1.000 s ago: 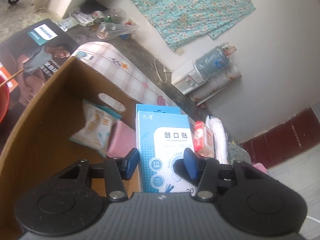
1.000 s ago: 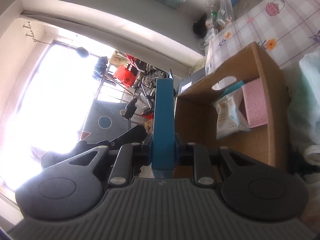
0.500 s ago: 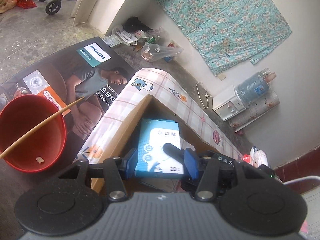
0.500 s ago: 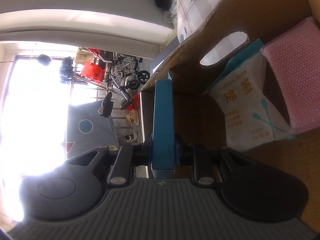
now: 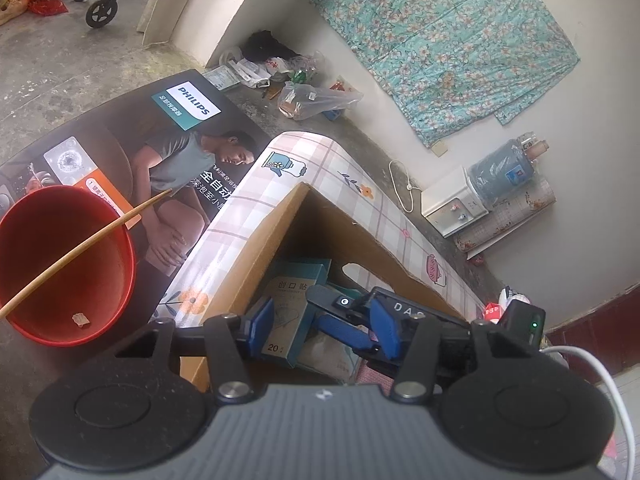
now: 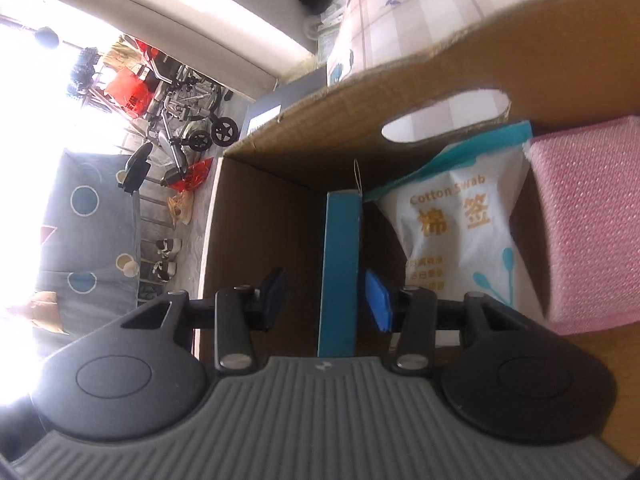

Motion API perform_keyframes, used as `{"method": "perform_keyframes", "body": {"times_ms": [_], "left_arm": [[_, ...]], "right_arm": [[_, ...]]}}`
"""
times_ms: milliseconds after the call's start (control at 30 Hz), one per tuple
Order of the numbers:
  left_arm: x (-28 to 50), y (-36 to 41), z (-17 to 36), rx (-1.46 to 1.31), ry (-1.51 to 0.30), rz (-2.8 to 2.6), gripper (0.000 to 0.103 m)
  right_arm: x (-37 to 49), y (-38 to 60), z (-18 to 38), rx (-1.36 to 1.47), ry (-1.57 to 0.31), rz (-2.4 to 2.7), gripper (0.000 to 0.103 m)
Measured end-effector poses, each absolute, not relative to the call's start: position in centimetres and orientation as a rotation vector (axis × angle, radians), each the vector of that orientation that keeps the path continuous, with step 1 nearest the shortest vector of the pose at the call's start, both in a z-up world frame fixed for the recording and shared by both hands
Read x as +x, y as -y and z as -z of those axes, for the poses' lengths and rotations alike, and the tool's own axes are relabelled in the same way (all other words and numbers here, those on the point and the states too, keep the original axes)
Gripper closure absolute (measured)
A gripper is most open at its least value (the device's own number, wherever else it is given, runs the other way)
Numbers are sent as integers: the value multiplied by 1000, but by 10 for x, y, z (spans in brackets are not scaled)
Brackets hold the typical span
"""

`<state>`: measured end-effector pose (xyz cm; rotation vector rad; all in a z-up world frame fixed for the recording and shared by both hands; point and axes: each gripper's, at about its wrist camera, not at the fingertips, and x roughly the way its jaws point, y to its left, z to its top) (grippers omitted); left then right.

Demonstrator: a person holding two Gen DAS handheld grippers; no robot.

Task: Organize soft objects
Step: 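Carry the band-aid box into the cardboard box and open the right gripper, then move both grippers back to the blue-white wet wipes pack on the bed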

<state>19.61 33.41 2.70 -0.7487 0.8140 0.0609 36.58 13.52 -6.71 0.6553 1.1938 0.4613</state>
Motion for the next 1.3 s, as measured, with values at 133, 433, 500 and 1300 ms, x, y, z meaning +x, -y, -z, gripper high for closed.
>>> {"method": "perform_keyframes", "body": {"times_ms": [133, 433, 500, 1300], "left_arm": [[193, -330, -28, -736, -811, -58, 46], [189, -334, -30, -736, -805, -73, 42], [188, -335, -28, -738, -809, -77, 42], [167, -259, -62, -582, -810, 43, 29]], "right_arm": [[363, -125, 58, 658, -1174, -433, 62], [348, -121, 51, 686, -1128, -589, 78], [351, -129, 56, 647, -1163, -559, 78], [286, -18, -3, 747, -985, -622, 73]]}}
